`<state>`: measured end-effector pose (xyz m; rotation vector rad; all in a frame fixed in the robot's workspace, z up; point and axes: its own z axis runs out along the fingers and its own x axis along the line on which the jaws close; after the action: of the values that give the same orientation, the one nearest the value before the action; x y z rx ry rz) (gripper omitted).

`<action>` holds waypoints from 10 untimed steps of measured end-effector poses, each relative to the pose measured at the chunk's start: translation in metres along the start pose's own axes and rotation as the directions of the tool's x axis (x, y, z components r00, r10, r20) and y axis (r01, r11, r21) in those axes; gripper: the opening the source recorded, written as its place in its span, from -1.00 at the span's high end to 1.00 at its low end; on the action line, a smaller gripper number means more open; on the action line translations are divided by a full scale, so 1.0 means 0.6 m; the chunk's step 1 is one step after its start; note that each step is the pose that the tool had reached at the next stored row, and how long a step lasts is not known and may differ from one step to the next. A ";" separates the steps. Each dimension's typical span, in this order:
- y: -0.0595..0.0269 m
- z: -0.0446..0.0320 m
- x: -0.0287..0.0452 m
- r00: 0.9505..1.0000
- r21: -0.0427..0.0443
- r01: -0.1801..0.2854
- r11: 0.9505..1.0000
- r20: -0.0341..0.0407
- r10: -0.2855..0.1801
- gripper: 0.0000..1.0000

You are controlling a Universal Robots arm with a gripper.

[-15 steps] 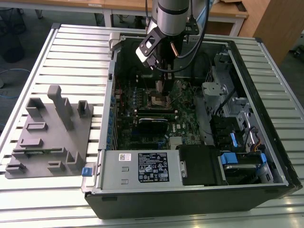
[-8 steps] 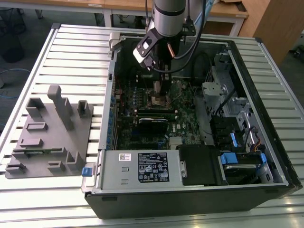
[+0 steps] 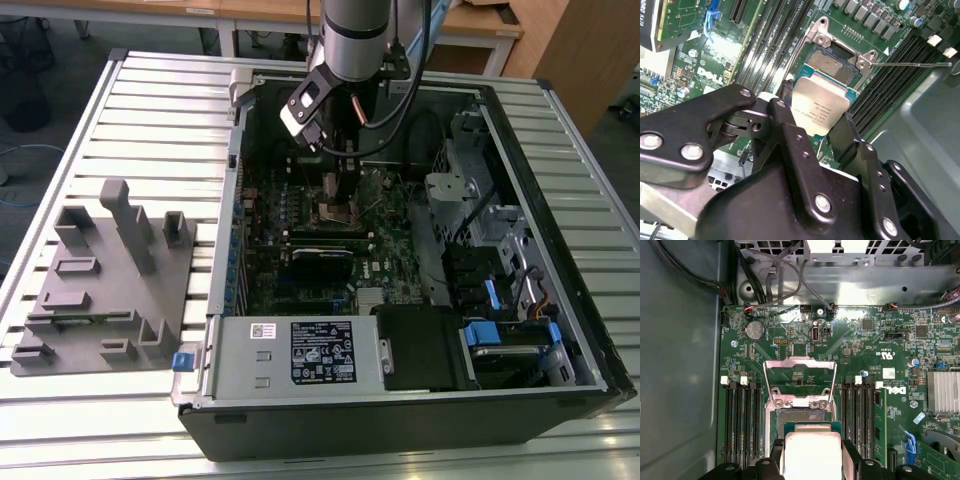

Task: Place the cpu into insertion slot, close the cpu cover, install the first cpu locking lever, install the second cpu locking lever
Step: 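Place the cpu into insertion slot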

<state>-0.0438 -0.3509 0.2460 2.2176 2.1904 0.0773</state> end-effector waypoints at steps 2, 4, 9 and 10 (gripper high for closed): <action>0.000 0.000 0.000 1.000 0.000 0.000 1.000 0.000 0.000 -0.08; 0.000 0.001 0.001 1.000 0.000 0.000 1.000 0.000 0.000 -0.08; 0.000 0.002 0.011 1.000 0.000 0.000 1.000 0.000 0.000 -0.08; 0.000 0.003 0.012 1.000 0.000 0.000 1.000 0.000 0.000 -0.08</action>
<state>-0.0438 -0.3436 0.2444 2.2175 2.1903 0.0773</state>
